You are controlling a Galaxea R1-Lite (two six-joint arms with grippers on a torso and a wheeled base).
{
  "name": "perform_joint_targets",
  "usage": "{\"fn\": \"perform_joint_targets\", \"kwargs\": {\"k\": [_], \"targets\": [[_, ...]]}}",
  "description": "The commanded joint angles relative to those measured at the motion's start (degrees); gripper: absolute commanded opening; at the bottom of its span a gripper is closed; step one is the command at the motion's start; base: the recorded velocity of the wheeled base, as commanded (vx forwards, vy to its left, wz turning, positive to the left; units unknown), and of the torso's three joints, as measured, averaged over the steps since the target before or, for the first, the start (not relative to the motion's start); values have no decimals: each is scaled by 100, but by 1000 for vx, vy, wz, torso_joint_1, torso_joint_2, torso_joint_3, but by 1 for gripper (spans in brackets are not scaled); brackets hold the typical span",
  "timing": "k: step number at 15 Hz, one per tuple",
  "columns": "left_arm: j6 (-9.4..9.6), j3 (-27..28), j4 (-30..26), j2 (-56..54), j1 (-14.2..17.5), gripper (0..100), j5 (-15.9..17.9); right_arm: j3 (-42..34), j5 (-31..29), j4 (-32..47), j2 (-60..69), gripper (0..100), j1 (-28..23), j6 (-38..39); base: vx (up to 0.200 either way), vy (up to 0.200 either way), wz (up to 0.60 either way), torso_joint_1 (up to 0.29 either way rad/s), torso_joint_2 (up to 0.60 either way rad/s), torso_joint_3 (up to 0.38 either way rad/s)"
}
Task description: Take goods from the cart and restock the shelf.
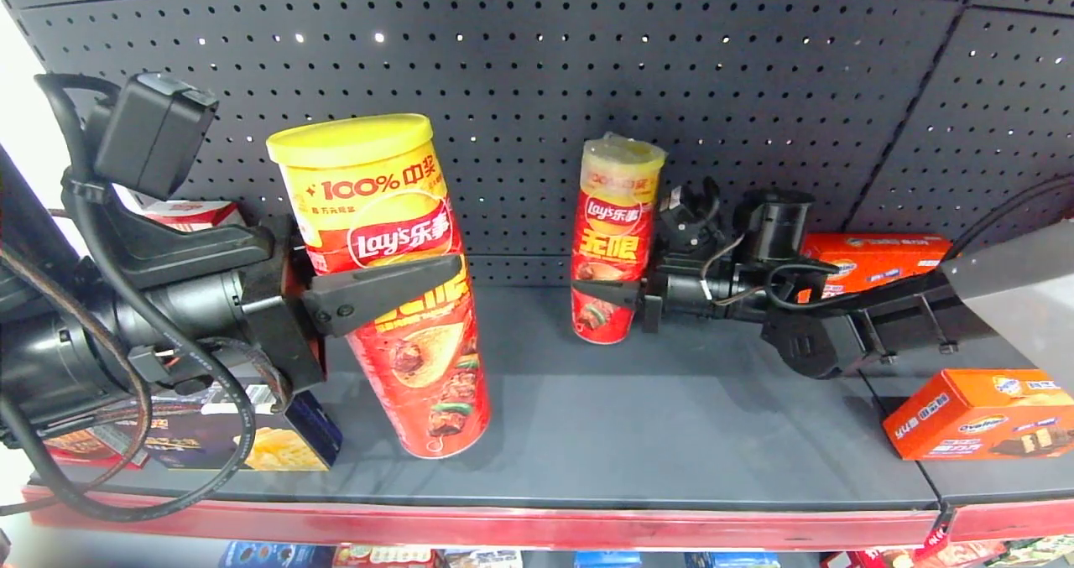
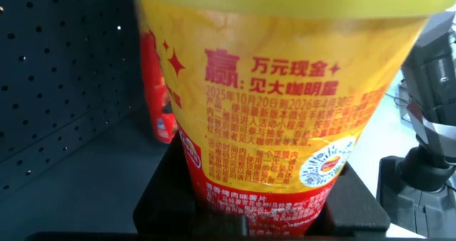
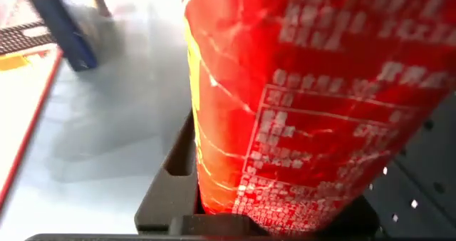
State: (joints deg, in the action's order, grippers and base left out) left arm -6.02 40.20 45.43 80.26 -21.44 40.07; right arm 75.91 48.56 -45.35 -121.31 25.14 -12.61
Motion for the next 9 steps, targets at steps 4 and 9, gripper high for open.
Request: {"fn": "perform_joint_targets", "kwargs": {"k": [4,9], "targets": [[-22,-21,1,-63,9,0,1,-1957,436,-862,1276,0,220,39,0,0,0,0,0,0],[-118,-39,18,-72,9,0,-26,-2924,778,-985,1654,0,413,-5,0,0,0,0,0,0]]}}
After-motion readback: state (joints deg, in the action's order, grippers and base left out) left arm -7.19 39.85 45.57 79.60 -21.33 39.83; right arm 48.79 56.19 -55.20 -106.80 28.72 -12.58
